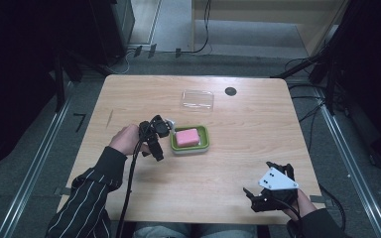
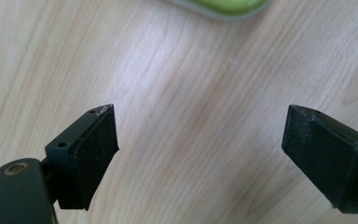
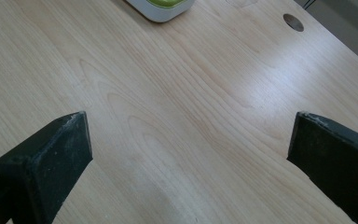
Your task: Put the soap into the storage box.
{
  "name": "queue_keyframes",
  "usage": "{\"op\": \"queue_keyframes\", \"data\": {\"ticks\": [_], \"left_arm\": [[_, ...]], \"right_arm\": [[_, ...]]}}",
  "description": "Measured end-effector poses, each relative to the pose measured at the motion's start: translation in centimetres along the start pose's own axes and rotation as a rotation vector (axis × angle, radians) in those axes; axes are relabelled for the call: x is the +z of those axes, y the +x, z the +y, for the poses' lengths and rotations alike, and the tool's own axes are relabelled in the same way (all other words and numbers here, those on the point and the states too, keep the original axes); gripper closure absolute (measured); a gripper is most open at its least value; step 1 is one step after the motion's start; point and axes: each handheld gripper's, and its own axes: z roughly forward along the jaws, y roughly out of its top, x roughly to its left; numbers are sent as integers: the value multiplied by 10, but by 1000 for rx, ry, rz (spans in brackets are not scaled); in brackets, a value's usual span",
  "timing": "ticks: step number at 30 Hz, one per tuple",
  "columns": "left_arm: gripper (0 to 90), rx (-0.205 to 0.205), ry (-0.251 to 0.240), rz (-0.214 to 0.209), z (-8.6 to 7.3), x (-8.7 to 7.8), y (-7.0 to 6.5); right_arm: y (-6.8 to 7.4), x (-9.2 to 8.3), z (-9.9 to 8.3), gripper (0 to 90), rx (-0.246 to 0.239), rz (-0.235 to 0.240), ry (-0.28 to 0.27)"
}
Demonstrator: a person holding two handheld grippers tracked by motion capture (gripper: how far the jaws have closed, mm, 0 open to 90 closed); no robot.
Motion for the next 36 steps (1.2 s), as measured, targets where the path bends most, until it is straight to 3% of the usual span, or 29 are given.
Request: {"op": "queue_keyframes", "data": {"ticks": [29,36], "left_arm": [[104,-75,44,-25,-49,18,-31],[103,-106,19,-35,-62,18,-37]], "right_arm": [[0,4,3,0,-15,17,-8],[0,4,3,0,-14,16,-7]]}}
